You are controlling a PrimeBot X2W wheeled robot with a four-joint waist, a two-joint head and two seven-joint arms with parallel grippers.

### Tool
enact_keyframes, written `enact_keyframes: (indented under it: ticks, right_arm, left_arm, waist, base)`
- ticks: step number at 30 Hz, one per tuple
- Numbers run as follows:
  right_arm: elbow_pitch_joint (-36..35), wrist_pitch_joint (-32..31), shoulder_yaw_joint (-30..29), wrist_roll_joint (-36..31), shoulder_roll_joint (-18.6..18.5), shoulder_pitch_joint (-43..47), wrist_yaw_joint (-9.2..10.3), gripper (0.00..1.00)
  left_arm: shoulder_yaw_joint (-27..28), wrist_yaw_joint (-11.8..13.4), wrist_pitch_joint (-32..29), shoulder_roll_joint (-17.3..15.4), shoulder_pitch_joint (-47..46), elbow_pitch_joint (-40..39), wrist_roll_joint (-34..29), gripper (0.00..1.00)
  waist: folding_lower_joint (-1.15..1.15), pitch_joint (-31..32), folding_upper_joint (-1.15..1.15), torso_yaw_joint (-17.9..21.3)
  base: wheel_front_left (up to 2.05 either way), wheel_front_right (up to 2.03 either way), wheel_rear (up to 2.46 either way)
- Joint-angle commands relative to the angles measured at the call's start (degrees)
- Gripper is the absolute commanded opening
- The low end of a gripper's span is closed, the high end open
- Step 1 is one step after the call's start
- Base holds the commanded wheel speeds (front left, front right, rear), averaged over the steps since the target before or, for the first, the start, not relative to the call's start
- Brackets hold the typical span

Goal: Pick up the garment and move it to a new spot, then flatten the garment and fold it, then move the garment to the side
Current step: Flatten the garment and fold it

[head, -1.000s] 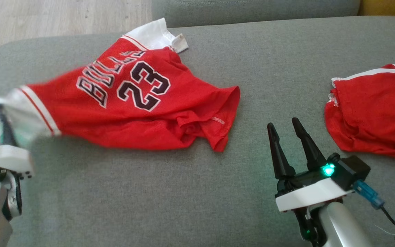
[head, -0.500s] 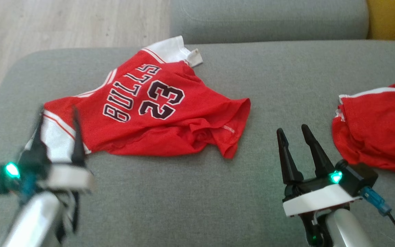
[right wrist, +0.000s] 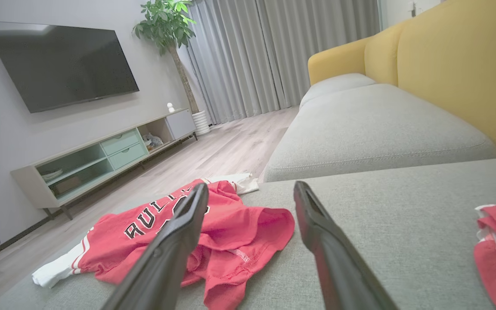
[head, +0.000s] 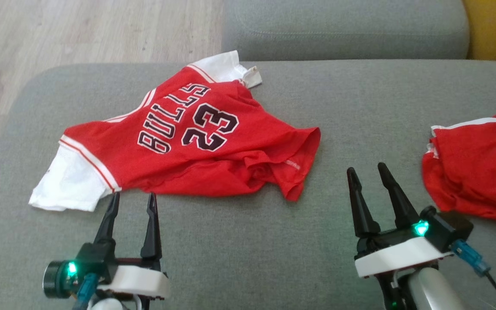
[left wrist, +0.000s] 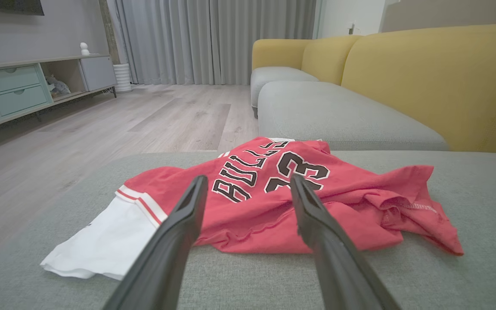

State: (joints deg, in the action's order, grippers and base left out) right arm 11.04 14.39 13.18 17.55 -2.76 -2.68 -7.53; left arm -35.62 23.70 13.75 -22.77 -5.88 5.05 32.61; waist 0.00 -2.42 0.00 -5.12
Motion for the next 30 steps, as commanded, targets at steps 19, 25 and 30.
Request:
enact_keyframes:
  ticks: [19,25,30]
  right_arm:
    - [20.69,-12.37,15.7,13.61,-0.11,-21.95,0.04,1.0]
    - [26.85,-11.3,17.92,14.39,-0.11,-26.49,0.04,1.0]
    - [30.74,-9.6,19.23,14.7,-0.11,-29.76,0.04,1.0]
  left_arm:
    - [0.5,-1.86,0.87,3.1,-8.83,2.31,-1.3,1.0]
    - [0.8,-2.6,1.09,4.42,-9.37,3.09,-1.73,1.0]
    - [1.11,-3.26,1.18,5.38,-9.61,3.88,-2.03,1.0]
  waist:
    - [0.0,-8.43,0.0,-7.89]
    - [0.0,-9.4,0.0,-10.01]
    - [0.0,-10.28,0.0,-11.11]
  base:
    - [0.0,0.0,0.0]
    - [0.0,0.0,0.0]
    - [0.0,0.0,0.0]
